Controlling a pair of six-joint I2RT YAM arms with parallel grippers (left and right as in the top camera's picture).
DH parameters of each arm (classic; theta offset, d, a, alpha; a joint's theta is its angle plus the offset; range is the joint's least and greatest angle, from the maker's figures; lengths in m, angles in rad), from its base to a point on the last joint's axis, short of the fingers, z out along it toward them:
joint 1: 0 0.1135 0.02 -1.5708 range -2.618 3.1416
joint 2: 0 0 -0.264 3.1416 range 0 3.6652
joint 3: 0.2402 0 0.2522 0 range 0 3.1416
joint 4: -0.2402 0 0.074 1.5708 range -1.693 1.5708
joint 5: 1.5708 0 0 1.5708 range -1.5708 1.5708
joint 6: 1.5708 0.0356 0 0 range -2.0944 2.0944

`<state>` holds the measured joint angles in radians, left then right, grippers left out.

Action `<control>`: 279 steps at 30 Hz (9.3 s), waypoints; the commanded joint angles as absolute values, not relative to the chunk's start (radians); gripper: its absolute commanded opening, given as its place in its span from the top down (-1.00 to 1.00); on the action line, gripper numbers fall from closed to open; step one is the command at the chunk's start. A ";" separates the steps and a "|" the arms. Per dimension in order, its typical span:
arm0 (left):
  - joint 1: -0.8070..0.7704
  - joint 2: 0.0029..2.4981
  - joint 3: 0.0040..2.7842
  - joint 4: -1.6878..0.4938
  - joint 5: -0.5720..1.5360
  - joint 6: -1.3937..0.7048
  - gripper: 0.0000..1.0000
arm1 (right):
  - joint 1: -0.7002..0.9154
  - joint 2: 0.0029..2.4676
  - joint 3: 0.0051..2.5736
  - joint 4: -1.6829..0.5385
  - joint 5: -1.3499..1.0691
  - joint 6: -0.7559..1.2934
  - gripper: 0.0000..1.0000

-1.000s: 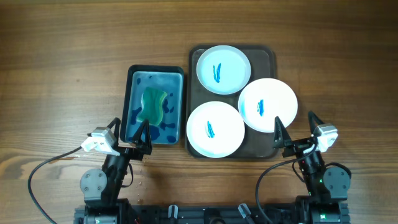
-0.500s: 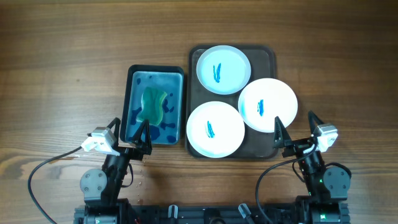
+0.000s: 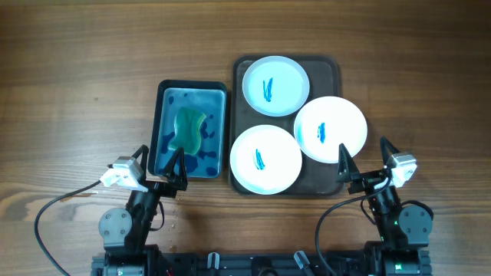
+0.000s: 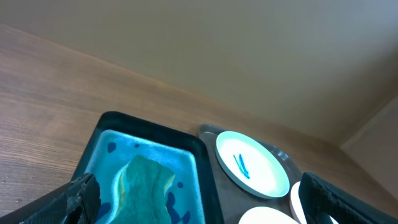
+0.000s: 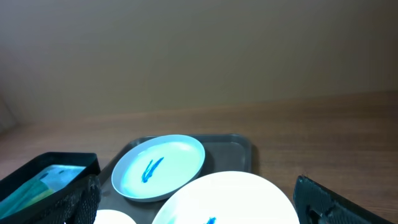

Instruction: Clean dirty plates on tray and stack at the side

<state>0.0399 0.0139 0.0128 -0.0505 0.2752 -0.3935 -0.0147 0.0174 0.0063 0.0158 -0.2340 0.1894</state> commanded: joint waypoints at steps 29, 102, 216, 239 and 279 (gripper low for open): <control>0.033 0.016 0.006 -0.019 0.310 -0.378 -1.00 | -0.010 0.017 0.005 0.022 -0.293 0.336 -0.99; -0.224 1.774 1.081 -0.771 -0.035 -0.529 0.28 | 0.341 1.135 0.906 -0.968 -0.337 0.344 -0.43; -0.705 2.005 1.145 -0.477 0.116 -0.873 0.92 | 0.382 1.645 0.763 -0.475 0.026 0.604 0.92; -0.718 2.077 1.210 -0.371 0.390 -0.767 0.92 | 0.382 1.645 0.763 -0.480 0.018 0.604 0.91; -0.859 2.068 1.263 -0.487 0.273 -0.846 0.92 | 0.382 1.645 0.763 -0.483 0.019 0.603 0.91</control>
